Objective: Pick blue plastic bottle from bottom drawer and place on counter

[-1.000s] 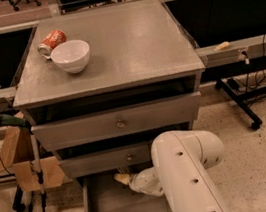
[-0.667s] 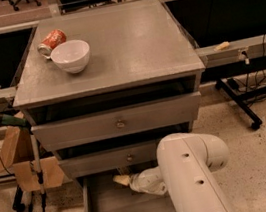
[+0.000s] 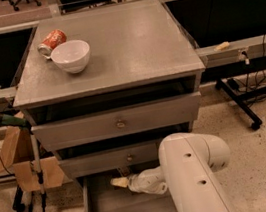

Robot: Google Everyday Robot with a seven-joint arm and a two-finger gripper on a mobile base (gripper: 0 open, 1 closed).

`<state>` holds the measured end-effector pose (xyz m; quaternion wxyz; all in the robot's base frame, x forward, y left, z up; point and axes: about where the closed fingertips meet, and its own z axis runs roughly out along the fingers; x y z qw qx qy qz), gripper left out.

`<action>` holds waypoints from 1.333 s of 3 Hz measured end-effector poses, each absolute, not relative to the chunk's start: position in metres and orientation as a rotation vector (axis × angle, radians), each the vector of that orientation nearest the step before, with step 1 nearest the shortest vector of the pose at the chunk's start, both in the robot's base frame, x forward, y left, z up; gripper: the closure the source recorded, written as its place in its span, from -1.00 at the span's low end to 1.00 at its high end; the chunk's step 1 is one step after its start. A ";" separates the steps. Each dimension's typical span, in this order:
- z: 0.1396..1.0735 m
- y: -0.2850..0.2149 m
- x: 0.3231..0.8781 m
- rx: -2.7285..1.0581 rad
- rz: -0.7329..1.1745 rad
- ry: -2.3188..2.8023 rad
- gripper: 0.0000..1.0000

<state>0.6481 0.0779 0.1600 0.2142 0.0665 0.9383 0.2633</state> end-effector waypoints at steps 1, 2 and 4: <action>0.167 0.089 0.646 0.032 0.661 2.583 -1.00; 0.170 0.098 0.645 -0.060 0.636 2.576 -1.00; 0.162 0.109 0.651 -0.134 0.560 2.570 -1.00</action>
Offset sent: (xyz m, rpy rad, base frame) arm -0.0023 0.0302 0.0138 -0.1400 -0.1271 0.2058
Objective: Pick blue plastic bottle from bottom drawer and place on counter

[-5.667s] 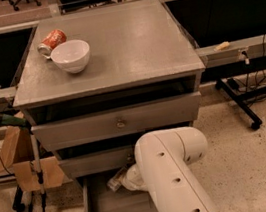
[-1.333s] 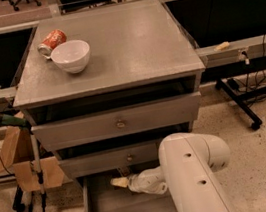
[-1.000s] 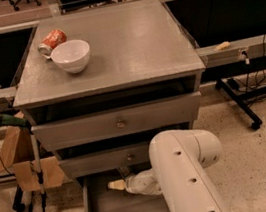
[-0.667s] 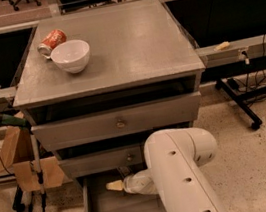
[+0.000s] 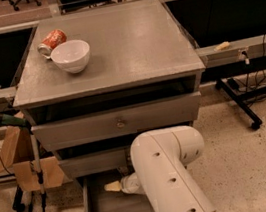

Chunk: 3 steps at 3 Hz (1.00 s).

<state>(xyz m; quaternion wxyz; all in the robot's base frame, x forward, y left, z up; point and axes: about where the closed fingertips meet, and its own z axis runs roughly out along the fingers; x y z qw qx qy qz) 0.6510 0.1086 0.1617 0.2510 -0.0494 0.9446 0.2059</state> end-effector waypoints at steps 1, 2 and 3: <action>0.155 0.109 0.656 -0.130 0.523 2.579 -1.00; 0.149 0.105 0.661 -0.113 0.494 2.587 -1.00; 0.144 0.103 0.664 -0.103 0.471 2.595 -0.68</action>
Offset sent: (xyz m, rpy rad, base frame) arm 0.0177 -0.0102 -0.0188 -0.0679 0.0083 -0.0503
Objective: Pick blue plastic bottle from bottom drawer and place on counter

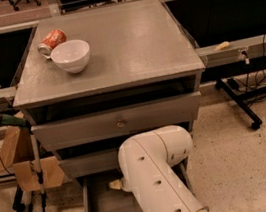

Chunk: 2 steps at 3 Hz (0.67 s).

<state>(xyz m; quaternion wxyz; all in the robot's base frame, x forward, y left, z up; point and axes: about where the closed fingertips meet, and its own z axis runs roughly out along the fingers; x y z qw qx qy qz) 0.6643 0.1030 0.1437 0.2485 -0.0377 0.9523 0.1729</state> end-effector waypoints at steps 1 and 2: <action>0.141 0.102 0.666 -0.092 0.450 2.597 -0.21; 0.140 0.100 0.668 -0.079 0.430 2.598 0.25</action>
Offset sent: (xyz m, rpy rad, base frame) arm 0.0062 -0.0058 -0.0049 -0.0391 -0.0034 -0.0420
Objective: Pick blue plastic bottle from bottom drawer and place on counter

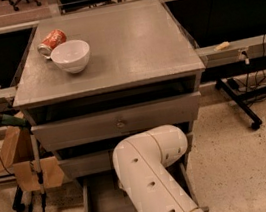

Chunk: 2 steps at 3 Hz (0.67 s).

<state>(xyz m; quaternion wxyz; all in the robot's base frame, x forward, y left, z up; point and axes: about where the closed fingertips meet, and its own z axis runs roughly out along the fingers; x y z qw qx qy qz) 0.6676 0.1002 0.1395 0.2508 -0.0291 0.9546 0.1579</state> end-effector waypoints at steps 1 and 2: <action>0.138 0.100 0.667 -0.071 0.405 2.602 0.72; 0.138 0.101 0.666 -0.075 0.370 2.604 1.00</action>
Offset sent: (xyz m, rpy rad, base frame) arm -0.0038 0.0013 -0.0008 -0.0722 -0.0064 -0.0207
